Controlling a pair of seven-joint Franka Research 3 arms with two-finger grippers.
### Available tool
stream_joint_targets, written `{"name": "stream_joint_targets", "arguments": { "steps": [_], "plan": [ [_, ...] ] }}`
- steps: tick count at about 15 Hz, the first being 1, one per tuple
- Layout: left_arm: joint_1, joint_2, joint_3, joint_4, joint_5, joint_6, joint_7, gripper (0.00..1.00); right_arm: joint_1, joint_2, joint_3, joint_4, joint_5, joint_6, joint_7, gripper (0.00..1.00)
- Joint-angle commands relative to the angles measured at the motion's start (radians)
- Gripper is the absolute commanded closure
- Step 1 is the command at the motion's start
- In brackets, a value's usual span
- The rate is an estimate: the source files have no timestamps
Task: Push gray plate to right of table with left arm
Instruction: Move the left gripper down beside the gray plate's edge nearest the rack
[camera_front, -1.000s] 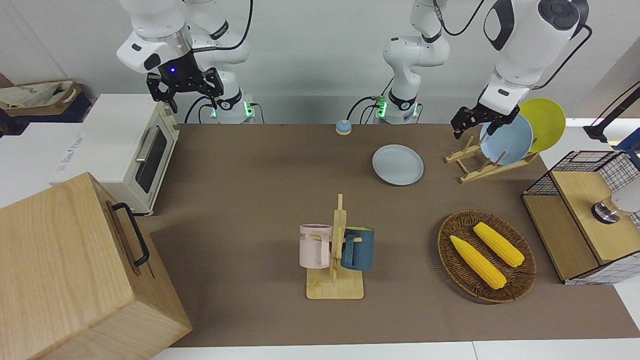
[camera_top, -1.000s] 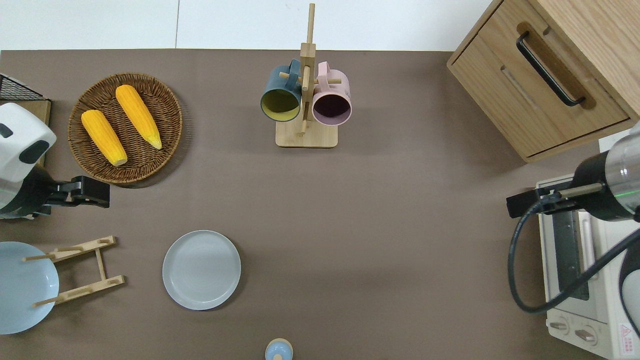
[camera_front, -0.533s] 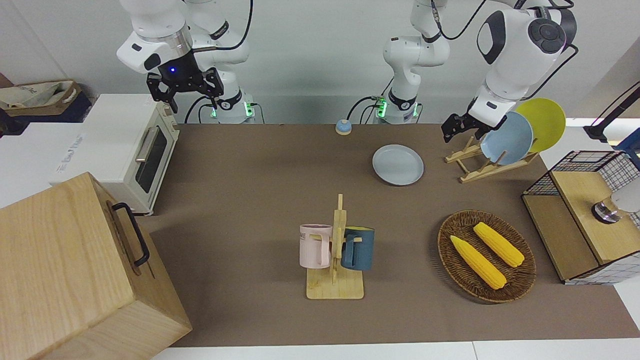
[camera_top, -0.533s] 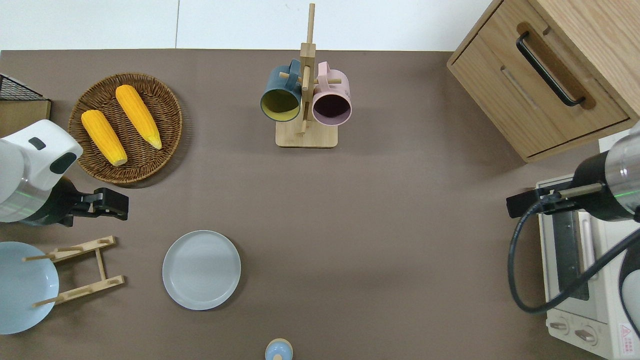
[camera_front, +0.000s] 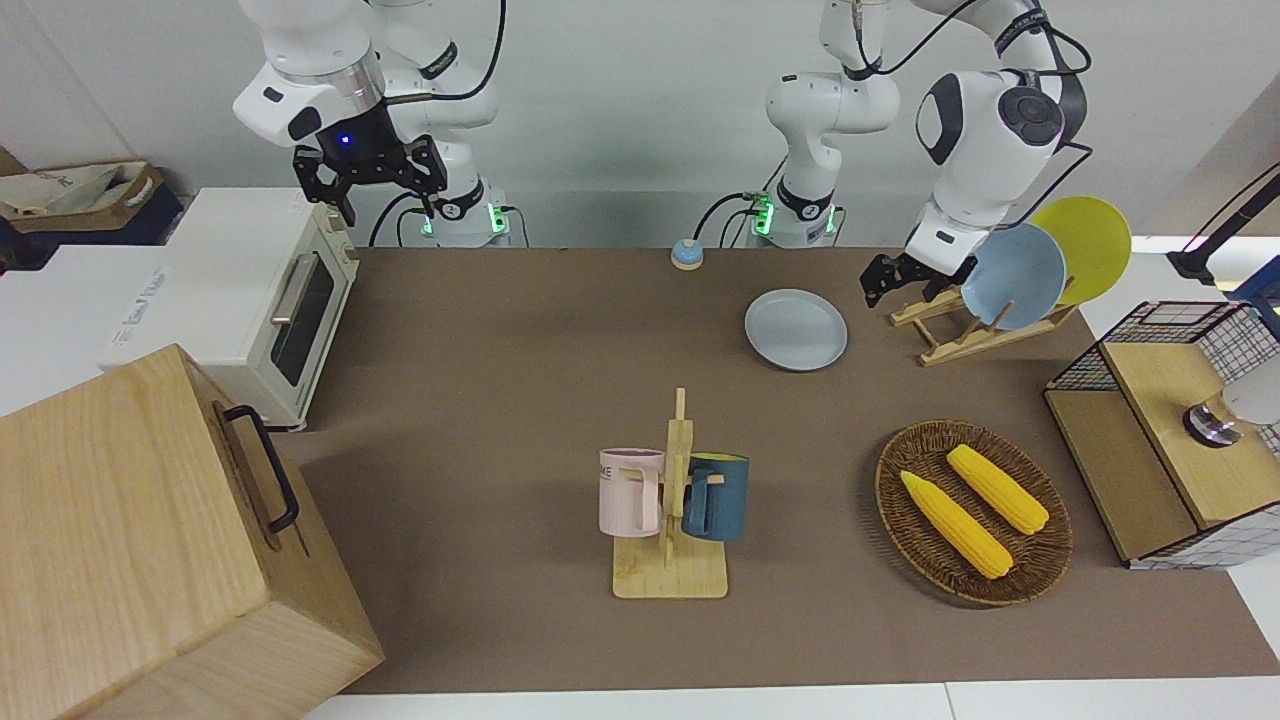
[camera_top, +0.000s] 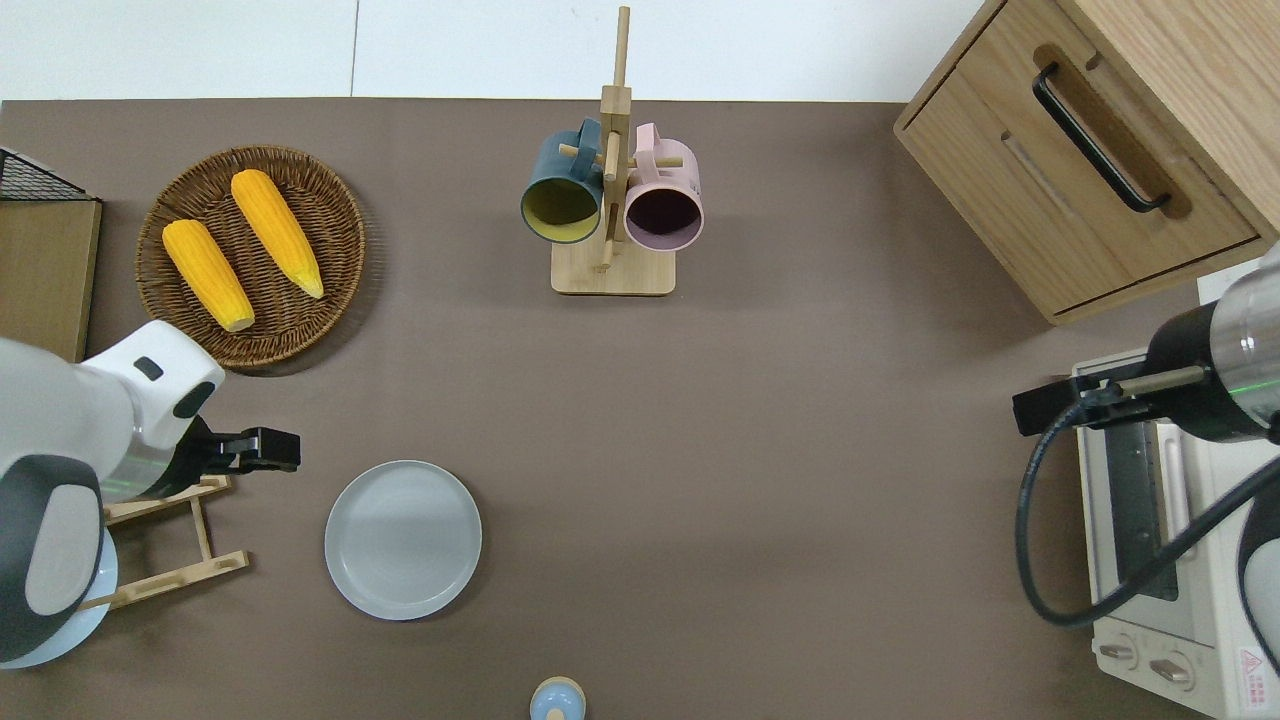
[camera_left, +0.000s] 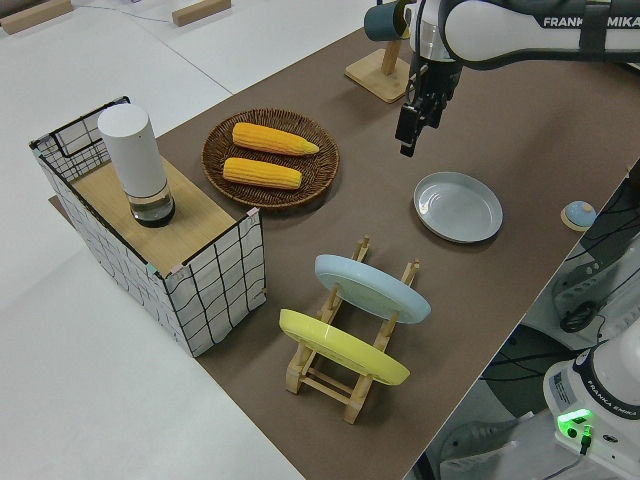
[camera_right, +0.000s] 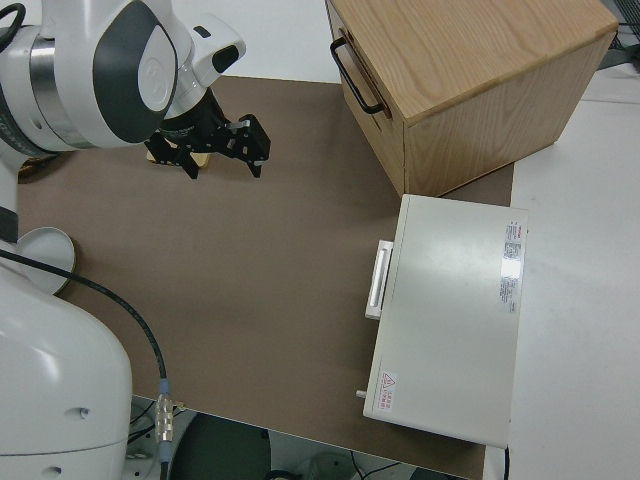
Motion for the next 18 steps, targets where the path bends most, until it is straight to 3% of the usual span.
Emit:
{"name": "stream_joint_targets", "arguments": {
  "steps": [1, 4, 6, 8, 15, 18],
  "plan": [
    [-0.005, -0.121, 0.003, -0.229, -0.004, 0.149, -0.012, 0.00, -0.020, -0.003, 0.015, 0.009, 0.006, -0.016, 0.013, 0.017],
    [-0.007, -0.130, 0.002, -0.327, -0.004, 0.244, -0.015, 0.00, -0.020, -0.003, 0.015, 0.009, 0.006, -0.016, 0.013, 0.017],
    [-0.007, -0.114, -0.030, -0.399, 0.008, 0.348, -0.045, 0.00, -0.020, -0.003, 0.017, 0.009, 0.006, -0.016, 0.013, 0.017],
    [-0.007, -0.098, -0.035, -0.444, 0.011, 0.428, -0.055, 0.00, -0.020, -0.003, 0.017, 0.009, 0.006, -0.016, 0.013, 0.017],
    [-0.004, -0.017, -0.036, -0.470, 0.011, 0.533, -0.059, 0.01, -0.020, -0.003, 0.017, 0.009, 0.006, -0.016, 0.013, 0.017],
    [-0.004, 0.035, -0.036, -0.475, 0.011, 0.560, -0.065, 0.07, -0.020, -0.003, 0.015, 0.009, 0.006, -0.016, 0.013, 0.017]
  ]
}}
